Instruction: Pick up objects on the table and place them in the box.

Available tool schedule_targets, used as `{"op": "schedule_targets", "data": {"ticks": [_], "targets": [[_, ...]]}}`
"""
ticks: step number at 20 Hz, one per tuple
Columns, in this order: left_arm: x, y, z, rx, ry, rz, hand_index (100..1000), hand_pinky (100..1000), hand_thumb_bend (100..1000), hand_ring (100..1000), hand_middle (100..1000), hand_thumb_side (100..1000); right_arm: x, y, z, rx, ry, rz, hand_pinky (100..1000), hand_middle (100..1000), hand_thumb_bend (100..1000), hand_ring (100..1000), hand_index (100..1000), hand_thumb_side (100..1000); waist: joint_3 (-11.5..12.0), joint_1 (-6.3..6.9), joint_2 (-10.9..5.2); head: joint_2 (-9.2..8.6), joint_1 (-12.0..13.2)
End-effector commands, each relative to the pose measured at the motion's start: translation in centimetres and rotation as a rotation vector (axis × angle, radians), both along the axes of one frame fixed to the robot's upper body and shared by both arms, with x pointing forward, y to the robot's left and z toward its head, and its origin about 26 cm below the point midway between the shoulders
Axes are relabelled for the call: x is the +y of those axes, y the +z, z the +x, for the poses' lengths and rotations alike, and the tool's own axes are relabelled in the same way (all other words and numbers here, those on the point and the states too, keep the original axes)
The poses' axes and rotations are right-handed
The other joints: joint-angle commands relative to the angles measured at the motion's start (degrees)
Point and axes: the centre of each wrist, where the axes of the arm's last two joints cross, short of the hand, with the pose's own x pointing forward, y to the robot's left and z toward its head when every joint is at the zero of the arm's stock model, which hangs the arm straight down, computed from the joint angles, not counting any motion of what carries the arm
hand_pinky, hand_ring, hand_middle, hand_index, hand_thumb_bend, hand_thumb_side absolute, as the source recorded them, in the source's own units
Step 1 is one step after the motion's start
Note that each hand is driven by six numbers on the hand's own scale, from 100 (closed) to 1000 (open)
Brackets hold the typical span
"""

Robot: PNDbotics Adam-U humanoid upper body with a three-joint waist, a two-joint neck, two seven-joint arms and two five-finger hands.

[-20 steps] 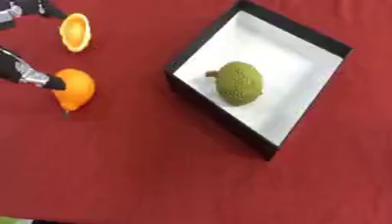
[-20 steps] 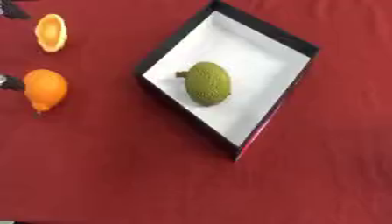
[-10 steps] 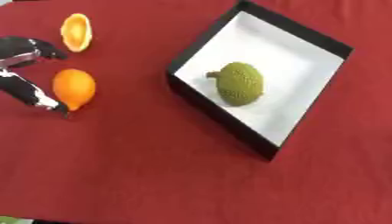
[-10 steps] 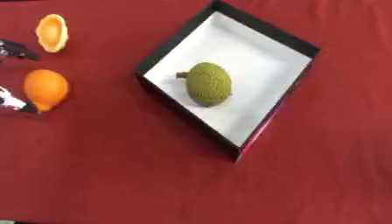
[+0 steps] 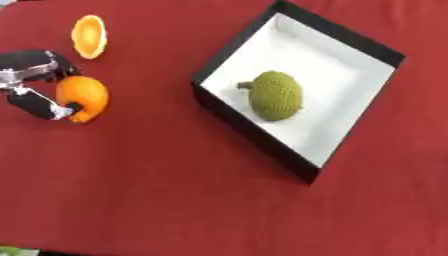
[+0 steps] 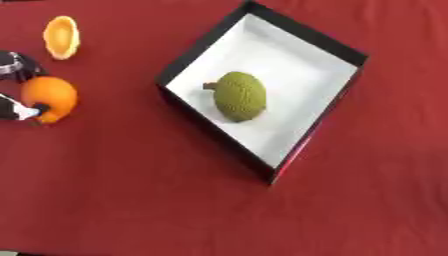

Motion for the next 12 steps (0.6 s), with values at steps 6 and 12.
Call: {"op": "schedule_targets", "data": {"ticks": [6,12], "targets": [[-7.8,12.6,-5.6,-0.546,-0.347,-0.036,606,602,312,571,511,100,-0.4,1.0,-0.3,-0.028,-0.008,-0.035,962,706,100,1000,800,523,0.36,-0.11,-1.65,-0.09,-0.28],[-16.4,16.7,-7.3,-0.757,-0.65,-0.061,606,631,394,577,515,100,-1.2,2.3,-0.6,-0.073,0.0,-0.087,958,713,100,1000,802,526,-0.62,-0.79,-2.21,-0.54,0.95]]}}
